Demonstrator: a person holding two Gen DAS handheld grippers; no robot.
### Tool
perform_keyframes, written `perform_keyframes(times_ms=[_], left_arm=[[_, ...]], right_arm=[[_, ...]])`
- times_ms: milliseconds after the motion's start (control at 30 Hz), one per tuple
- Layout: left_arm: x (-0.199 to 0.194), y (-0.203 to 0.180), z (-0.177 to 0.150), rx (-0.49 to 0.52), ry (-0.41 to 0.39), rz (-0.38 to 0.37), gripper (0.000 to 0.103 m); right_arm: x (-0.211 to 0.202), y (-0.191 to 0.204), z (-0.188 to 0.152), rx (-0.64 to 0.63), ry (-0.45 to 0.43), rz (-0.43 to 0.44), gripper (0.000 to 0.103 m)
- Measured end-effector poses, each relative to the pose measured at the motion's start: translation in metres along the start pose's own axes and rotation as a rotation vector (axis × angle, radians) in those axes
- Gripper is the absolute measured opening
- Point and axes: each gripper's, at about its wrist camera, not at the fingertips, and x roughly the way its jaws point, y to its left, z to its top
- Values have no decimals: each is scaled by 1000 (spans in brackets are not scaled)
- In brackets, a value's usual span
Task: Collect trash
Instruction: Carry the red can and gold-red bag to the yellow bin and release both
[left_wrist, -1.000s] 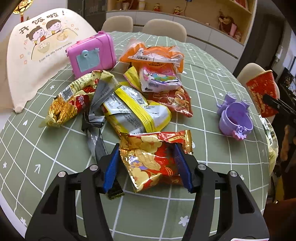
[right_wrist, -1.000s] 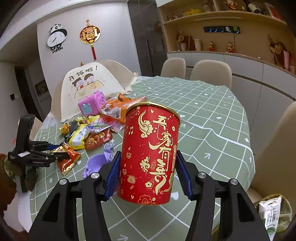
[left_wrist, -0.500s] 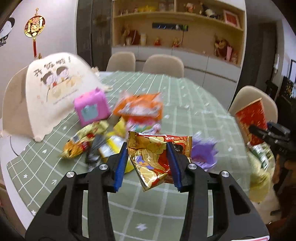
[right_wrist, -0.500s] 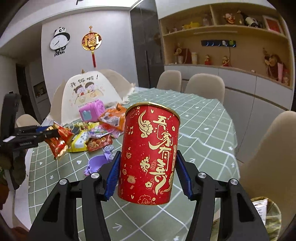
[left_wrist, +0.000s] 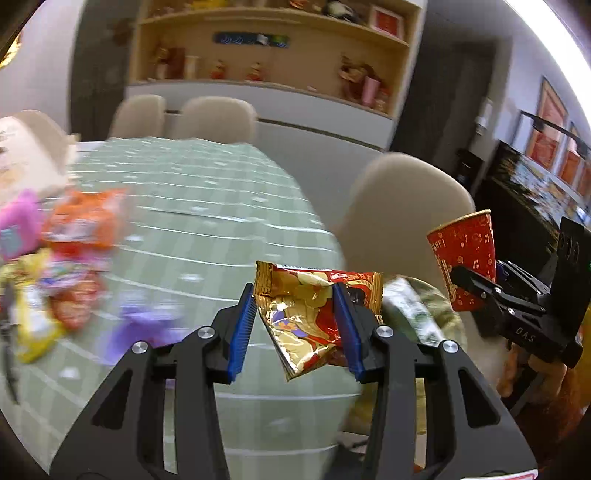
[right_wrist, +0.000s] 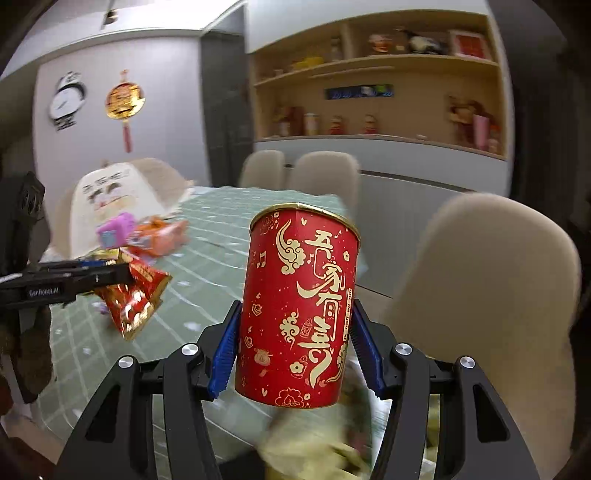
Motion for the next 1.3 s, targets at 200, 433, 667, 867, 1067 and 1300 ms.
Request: perform_keyframes(times_ms=[200,433,667,867,1067,1300], left_arm=[[69,-64,-6,25,108,-141,41],[138,-119,-16,55,216,-196,41],[177,-137,-25,19,300,-294,56],[159,-122,-11,-38,235,-282,65],[116,-100,0,-59,148,-248,66],[64,-71,-4,-35,84,-216,69]], right_arm=[[-27,-73,-33,100,28,-134,54],[-40,-127,-64,195,50,-212,54],[-32,-143,-78,232,78,-198,54],[-3,-126,-76,203,100,-112,54],[64,-90,-73,125,202,-37,54],[121,-86,-110,146,470,-51,54]])
